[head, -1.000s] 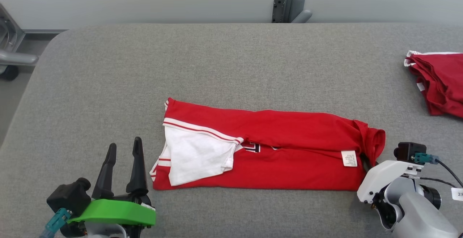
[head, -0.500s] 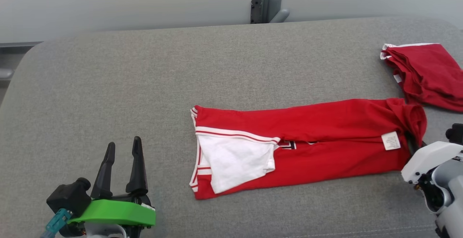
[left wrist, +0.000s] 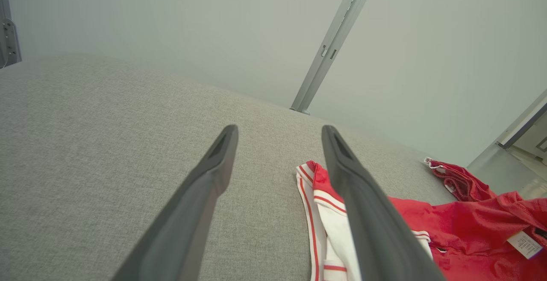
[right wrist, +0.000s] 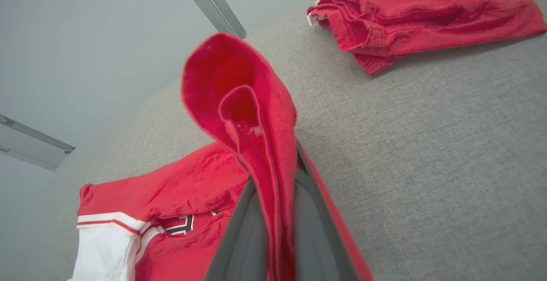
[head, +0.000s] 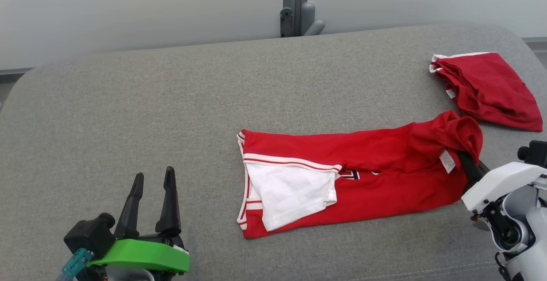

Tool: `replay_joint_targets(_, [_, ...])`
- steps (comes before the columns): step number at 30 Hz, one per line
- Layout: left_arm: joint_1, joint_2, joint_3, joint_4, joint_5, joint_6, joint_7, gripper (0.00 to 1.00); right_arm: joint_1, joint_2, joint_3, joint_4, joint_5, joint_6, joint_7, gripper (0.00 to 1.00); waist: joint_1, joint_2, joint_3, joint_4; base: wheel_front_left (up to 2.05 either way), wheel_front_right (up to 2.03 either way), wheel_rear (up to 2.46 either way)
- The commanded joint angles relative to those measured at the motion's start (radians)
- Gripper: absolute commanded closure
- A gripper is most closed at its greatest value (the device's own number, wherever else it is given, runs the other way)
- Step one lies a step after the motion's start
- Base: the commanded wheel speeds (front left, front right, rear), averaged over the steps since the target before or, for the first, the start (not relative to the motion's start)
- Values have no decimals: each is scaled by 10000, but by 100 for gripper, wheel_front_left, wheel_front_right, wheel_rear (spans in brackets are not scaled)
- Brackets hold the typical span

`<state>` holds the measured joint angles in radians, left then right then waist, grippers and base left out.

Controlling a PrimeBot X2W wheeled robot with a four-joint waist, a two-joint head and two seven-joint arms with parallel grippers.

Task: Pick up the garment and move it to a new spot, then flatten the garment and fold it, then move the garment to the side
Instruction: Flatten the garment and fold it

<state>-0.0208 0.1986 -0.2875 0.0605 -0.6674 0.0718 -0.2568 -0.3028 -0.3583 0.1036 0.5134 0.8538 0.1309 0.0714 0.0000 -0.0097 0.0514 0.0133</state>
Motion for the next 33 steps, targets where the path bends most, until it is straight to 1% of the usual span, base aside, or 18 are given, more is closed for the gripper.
replay_joint_targets(1, [120, 39, -6, 25, 67, 10, 18, 0, 273, 105, 29, -441, 138, -6, 180, 100, 0, 97, -97, 53, 0, 0, 0])
replay_joint_targets(5, [161, 90, -33, 30, 25, -1, 55, 0, 565, 369, 143, -1490, 284, -4, 606, 100, 0, 97, -230, 189, 0, 0, 0])
replay_joint_targets(6, [188, 96, -66, 15, 20, 16, 55, 0, 647, 583, 210, -1939, 323, -4, 804, 100, 0, 97, -287, 270, 0, 0, 0])
replay_joint_targets(8, [198, 96, -90, -2, 13, 27, 61, 0, 694, 854, 318, -2373, 349, -3, 990, 100, 0, 97, -332, 362, 0, 0, 0])
replay_joint_targets(12, [228, 93, -135, -1, -19, 8, 83, 0, 642, 1526, 582, -2906, 339, -3, 1300, 100, 0, 97, -382, 562, 0, 0, 0])
replay_joint_targets(15, [220, 74, -174, 17, -22, -20, 89, 0, 454, 2041, 826, -2996, 184, -3, 1335, 100, 0, 97, -385, 720, 0, 0, 0])
replay_joint_targets(19, [131, 29, -222, 46, -33, -61, 85, 0, 126, 2624, 1077, -2606, -22, -3, 1105, 100, 0, 97, -323, 945, 0, 0, 0])
replay_joint_targets(23, [-27, -28, -275, 67, -12, -108, 79, 0, -309, 2955, 1344, -1877, -55, -3, 694, 100, 0, 97, -204, 1190, 0, 0, 0])
replay_joint_targets(28, [-180, -121, -359, 173, 11, -163, 47, 0, -819, 3059, 1822, -615, -120, -3, 177, 100, 0, 97, -39, 1529, 0, 0, 0])
replay_joint_targets(30, [-211, -133, -376, 192, 20, -186, 40, 0, -919, 3066, 2004, -374, -27, -3, 63, 100, 0, 97, -7, 1603, 0, 0, 0])
replay_joint_targets(33, [-294, -185, -398, 267, 31, -219, 21, 0, -1161, 3069, 2571, 292, 327, -3, -281, 100, 0, 97, 84, 1795, 0, 0, 0])
